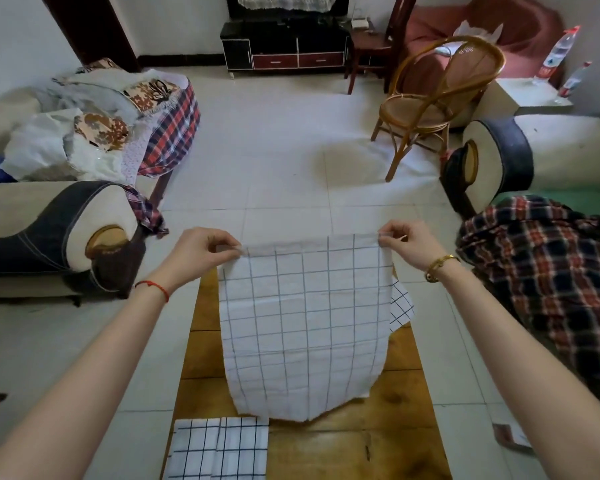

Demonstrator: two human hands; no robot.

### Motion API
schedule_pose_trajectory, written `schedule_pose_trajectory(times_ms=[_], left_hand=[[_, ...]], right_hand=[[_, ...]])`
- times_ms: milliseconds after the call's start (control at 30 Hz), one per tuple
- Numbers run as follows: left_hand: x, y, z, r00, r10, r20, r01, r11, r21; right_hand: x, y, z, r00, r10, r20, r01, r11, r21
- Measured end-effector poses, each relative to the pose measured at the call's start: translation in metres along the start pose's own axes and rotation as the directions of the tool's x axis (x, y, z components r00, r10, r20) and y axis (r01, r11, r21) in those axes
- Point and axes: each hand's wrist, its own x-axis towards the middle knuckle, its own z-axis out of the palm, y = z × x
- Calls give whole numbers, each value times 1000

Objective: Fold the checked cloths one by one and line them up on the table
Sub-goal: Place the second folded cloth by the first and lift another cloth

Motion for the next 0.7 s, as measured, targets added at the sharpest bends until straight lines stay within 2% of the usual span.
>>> schedule_pose_trajectory(times_ms=[300, 500, 700], left_hand=[[33, -55, 54, 986, -143, -89, 143, 990, 2], [31, -81, 76, 976, -214, -42, 215, 975, 45], [15, -92, 91, 972, -235, 9, 235, 972, -6]], right_hand=[[39, 44, 69, 979, 175, -106, -183, 981, -70], [39, 61, 97, 975, 192, -108, -203, 974, -103], [19, 75, 115, 970, 235, -68, -241, 963, -120]])
